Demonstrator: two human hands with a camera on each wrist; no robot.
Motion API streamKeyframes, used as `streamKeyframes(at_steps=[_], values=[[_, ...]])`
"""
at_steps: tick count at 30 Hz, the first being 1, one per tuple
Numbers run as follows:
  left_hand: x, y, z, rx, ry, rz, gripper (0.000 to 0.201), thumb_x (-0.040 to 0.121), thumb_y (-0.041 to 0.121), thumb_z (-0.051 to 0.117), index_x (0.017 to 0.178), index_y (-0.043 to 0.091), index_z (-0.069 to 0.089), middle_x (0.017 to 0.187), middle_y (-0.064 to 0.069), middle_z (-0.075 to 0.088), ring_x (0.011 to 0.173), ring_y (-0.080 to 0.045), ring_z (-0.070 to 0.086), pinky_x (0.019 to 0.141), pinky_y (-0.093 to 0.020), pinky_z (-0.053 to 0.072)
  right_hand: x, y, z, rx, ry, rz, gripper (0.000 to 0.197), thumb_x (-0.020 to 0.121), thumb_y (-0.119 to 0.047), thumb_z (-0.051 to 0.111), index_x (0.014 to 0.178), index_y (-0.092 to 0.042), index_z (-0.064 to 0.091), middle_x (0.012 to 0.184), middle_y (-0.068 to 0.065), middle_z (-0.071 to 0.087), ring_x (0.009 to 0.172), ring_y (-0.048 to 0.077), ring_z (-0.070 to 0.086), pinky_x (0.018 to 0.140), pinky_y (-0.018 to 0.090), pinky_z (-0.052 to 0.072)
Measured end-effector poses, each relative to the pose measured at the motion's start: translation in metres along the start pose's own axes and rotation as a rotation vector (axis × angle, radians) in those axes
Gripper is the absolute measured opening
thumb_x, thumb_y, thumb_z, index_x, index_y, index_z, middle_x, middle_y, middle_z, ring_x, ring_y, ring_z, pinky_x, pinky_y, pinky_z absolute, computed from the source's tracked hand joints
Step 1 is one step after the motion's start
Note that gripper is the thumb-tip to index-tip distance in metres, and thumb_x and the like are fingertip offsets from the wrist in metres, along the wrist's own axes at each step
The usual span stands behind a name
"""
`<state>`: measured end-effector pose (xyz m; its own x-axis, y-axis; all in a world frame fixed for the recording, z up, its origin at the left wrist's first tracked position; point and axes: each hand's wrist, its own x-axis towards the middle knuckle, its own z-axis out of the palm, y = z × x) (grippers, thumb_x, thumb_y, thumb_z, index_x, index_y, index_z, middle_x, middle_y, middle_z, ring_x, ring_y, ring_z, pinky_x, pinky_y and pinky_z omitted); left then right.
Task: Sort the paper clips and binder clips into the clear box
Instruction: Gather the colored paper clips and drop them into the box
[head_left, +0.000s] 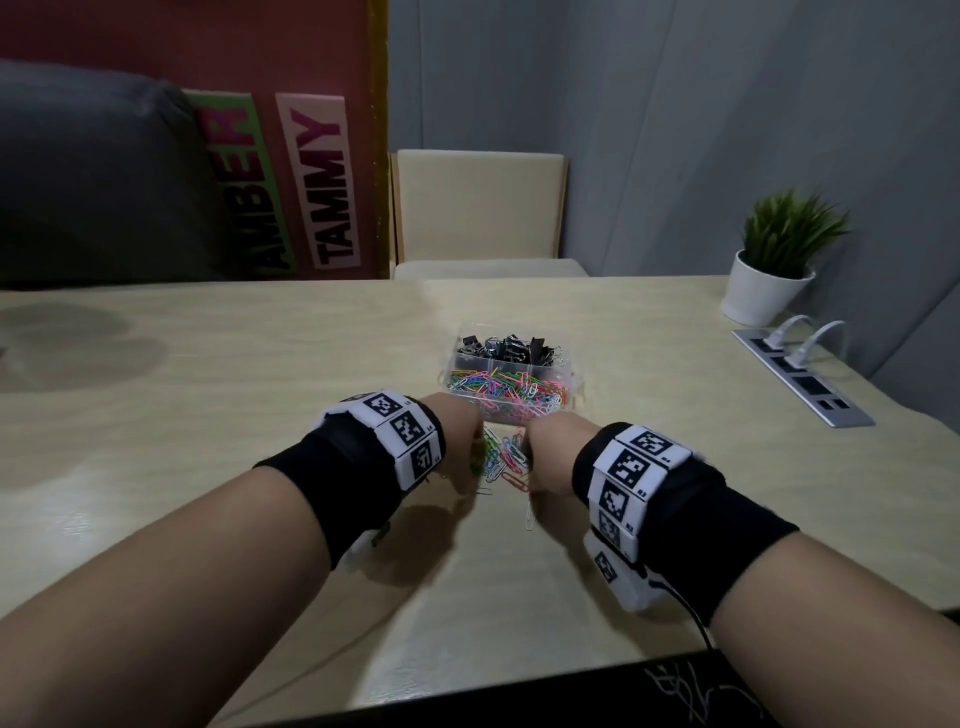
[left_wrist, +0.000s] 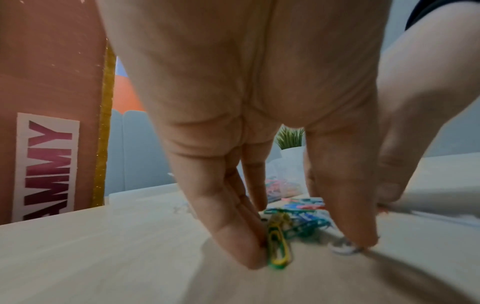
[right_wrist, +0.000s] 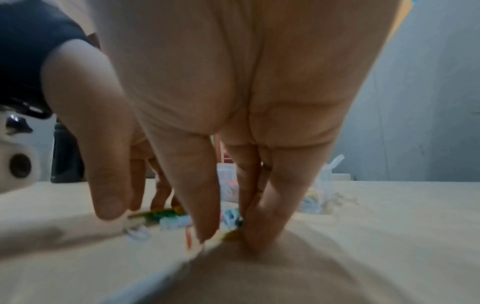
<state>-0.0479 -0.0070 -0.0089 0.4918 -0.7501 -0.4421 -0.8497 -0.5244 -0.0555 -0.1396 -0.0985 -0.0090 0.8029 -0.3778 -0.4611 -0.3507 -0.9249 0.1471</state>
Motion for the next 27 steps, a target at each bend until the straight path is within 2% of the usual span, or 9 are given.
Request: streamKeyframes(at_steps=[3,6,9,13,15,17,21,23,27], values=[[-0.002,0.001,-0.001,-0.058,0.035,0.024,0.086,0.067,0.039,0.086,0.139,0.013,0.045,0.131,-0.006,0.06,0.117,-0.026,0.059,0.096,-0.034,0.05,-0.007,0.001,-0.002,0.047,-0.061,0.033,0.037,0.078,-0.039,0.075,0.097,-0.008,0.069,0.085,0.004,0.062,0.077,0.021,0.059,0.066,0.026,0.048],[0.0,0.003,0.002,-0.065,0.042,0.037,0.095,0.065,0.038,0.088,0.143,0.015,0.038,0.136,-0.006,0.055,0.123,-0.025,0.055,0.099,-0.034,0.049,-0.008,0.001,0.005,0.065,-0.05,0.078,0.039,0.071,-0.043,0.078,0.091,-0.012,0.063,0.096,0.006,0.07,0.09,0.021,0.069,0.076,0.03,0.056],[0.003,0.009,0.002,-0.056,0.096,0.065,0.076,0.076,0.034,0.08,0.14,0.016,0.044,0.131,-0.008,0.06,0.119,-0.027,0.058,0.094,-0.034,0.049,0.003,-0.003,0.009,0.101,0.03,0.057,0.053,0.083,-0.045,0.067,0.115,-0.003,0.06,0.113,0.009,0.066,0.103,0.026,0.065,0.084,0.032,0.053],[0.005,0.009,-0.001,-0.021,0.125,0.094,0.054,0.082,0.025,0.072,0.133,0.019,0.054,0.12,-0.008,0.067,0.111,-0.027,0.063,0.086,-0.032,0.051,0.01,-0.006,0.011,0.166,0.125,0.043,0.063,0.084,-0.044,0.067,0.132,-0.007,0.047,0.13,0.012,0.048,0.116,0.03,0.054,0.093,0.036,0.048],[0.006,0.009,0.001,-0.004,0.126,0.093,0.043,0.083,0.023,0.069,0.125,0.016,0.06,0.116,-0.008,0.069,0.104,-0.027,0.065,0.084,-0.032,0.051,0.014,-0.005,0.013,0.202,0.142,0.037,0.065,0.081,-0.043,0.07,0.132,-0.011,0.046,0.133,0.011,0.041,0.115,0.03,0.055,0.093,0.036,0.048],[0.008,0.009,0.001,-0.009,0.151,0.087,0.032,0.083,0.02,0.067,0.115,0.015,0.064,0.112,-0.006,0.07,0.097,-0.026,0.065,0.081,-0.03,0.051,0.017,-0.006,0.013,0.186,0.16,-0.001,0.053,0.085,-0.038,0.066,0.128,-0.012,0.051,0.131,0.012,0.043,0.115,0.028,0.053,0.092,0.034,0.047],[0.012,0.011,0.003,0.009,0.161,0.053,0.03,0.088,0.02,0.062,0.117,0.014,0.067,0.114,-0.005,0.07,0.107,-0.024,0.065,0.086,-0.029,0.051,0.02,-0.008,0.011,0.166,0.221,-0.054,0.037,0.088,-0.022,0.061,0.123,-0.013,0.054,0.123,0.012,0.058,0.114,0.027,0.054,0.09,0.035,0.049],[0.013,0.012,0.004,0.01,0.148,0.018,0.029,0.09,0.02,0.06,0.118,0.013,0.066,0.103,-0.002,0.067,0.104,-0.024,0.065,0.084,-0.028,0.05,0.02,-0.009,0.009,0.119,0.228,-0.077,0.037,0.09,-0.015,0.057,0.127,-0.013,0.053,0.12,0.012,0.063,0.112,0.028,0.057,0.089,0.033,0.049],[0.014,0.011,0.002,0.087,0.14,0.021,0.025,0.089,0.021,0.06,0.112,0.011,0.066,0.063,0.001,0.044,0.077,-0.022,0.052,0.068,-0.027,0.044,0.019,-0.008,0.005,0.057,0.211,-0.06,0.039,0.092,-0.01,0.051,0.131,-0.011,0.053,0.121,0.01,0.065,0.113,0.028,0.06,0.089,0.031,0.048]])
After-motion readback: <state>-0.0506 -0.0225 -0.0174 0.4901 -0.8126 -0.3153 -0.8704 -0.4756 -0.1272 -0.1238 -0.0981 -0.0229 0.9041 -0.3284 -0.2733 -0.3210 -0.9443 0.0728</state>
